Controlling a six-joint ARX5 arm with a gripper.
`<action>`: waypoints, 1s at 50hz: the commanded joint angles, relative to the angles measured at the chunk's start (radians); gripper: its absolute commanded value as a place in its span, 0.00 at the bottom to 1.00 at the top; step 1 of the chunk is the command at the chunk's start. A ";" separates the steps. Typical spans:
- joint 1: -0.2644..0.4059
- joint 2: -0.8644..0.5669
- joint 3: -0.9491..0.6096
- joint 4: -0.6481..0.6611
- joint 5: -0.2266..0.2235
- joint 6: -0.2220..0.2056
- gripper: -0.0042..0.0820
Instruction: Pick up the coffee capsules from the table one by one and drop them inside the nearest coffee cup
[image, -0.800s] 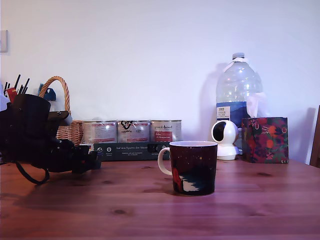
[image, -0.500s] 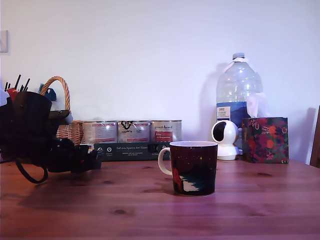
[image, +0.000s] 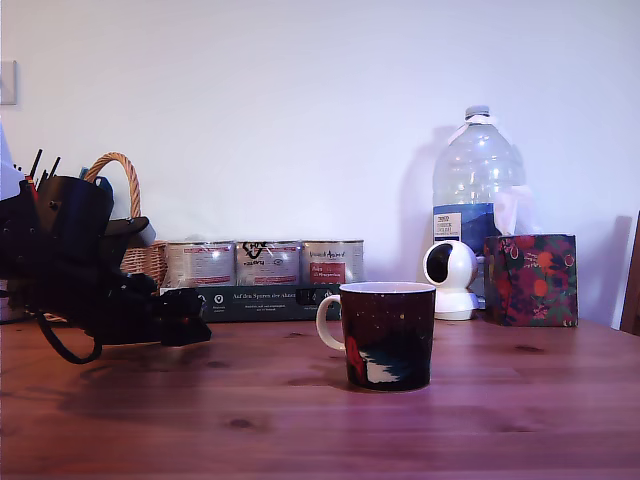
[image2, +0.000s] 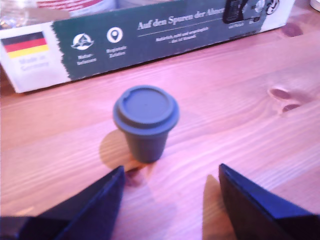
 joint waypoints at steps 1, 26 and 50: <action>-0.004 -0.008 -0.013 0.006 -0.002 0.005 0.69; -0.003 0.006 0.000 0.069 -0.006 0.004 0.69; -0.003 0.084 0.142 -0.038 -0.009 0.001 0.69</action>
